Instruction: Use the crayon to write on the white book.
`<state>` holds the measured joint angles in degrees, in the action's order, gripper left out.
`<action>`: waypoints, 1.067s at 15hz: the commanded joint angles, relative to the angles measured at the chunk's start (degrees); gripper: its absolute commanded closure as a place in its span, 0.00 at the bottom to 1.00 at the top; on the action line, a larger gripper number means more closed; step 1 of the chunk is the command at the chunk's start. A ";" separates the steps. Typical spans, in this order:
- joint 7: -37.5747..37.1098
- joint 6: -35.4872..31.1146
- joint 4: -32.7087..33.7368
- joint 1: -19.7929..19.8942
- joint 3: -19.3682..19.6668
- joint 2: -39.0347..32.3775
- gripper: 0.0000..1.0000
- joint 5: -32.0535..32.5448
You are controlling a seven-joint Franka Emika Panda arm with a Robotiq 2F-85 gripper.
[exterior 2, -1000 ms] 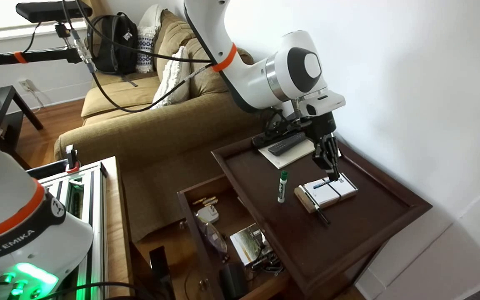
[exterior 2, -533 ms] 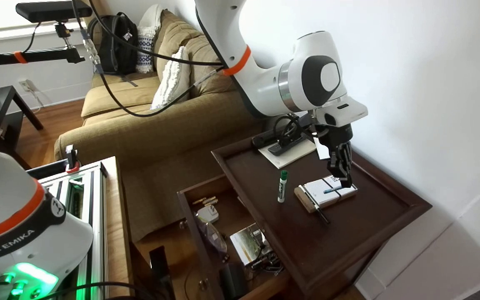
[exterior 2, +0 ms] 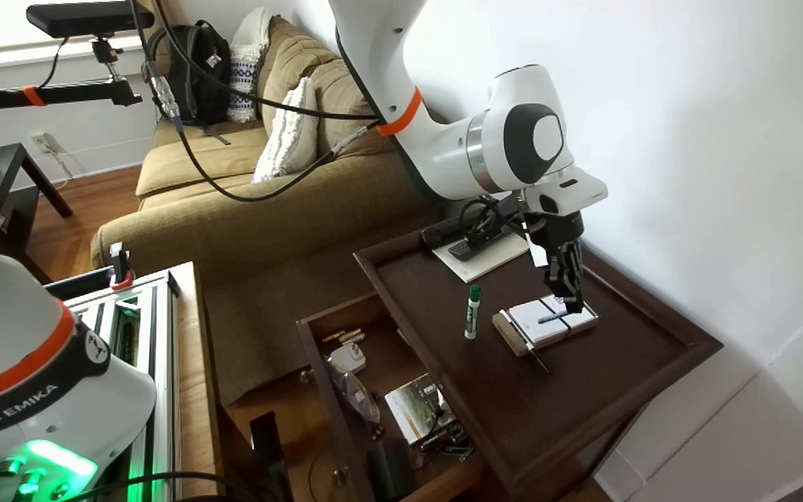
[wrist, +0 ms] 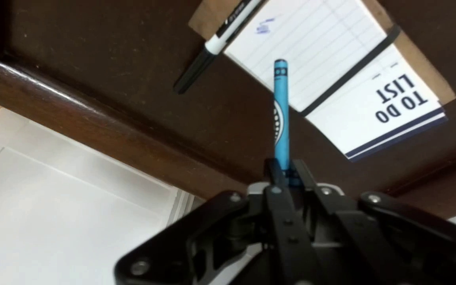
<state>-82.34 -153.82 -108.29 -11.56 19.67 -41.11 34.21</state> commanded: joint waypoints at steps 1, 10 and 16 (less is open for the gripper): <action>-0.14 0.58 2.77 -1.16 0.90 -3.60 0.98 -1.48; 0.45 1.01 5.93 -2.60 0.94 -6.06 0.98 -2.82; 0.11 0.46 5.85 -4.00 2.09 -5.07 0.98 -2.83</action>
<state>-82.33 -153.67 -102.88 -14.24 20.33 -46.11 32.51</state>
